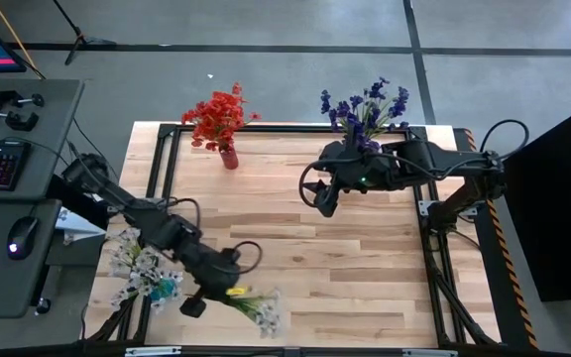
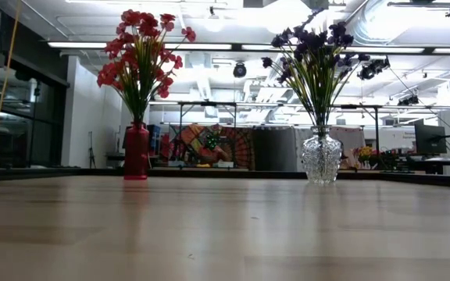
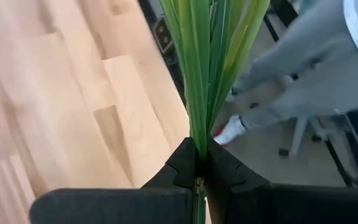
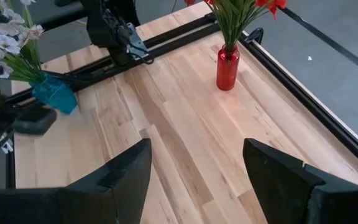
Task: Sort flowers into vase by color
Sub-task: Put the white flowers into the blue vase
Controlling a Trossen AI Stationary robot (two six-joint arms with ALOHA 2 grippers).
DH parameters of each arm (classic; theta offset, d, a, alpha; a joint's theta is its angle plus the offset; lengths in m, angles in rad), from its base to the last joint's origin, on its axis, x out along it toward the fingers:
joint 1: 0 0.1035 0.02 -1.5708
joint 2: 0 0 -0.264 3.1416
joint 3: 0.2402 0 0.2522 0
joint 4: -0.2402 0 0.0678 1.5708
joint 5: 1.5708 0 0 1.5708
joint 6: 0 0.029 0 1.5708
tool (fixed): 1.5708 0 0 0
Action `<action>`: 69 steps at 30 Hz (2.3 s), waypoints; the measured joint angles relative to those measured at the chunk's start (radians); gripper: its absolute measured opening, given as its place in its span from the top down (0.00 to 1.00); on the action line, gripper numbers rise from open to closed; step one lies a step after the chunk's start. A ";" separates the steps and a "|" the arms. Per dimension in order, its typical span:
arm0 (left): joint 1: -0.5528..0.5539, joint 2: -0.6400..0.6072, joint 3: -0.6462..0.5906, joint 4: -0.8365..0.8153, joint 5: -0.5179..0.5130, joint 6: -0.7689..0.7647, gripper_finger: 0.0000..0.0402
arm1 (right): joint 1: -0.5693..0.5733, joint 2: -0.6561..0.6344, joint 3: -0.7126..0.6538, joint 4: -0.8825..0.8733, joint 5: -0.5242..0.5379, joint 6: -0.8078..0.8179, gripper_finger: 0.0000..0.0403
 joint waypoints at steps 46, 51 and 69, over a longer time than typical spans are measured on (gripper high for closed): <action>-0.276 -0.537 -0.248 -0.097 -0.509 -0.317 1.00 | 0.004 0.000 0.000 0.067 0.042 0.063 0.40; -0.299 -0.541 -0.248 -0.118 -0.541 -0.325 1.00 | 0.004 0.000 0.000 0.075 0.042 0.078 0.40; -0.498 -0.536 -0.248 -0.231 -0.780 -0.480 1.00 | 0.004 0.000 0.000 0.076 0.051 0.115 0.40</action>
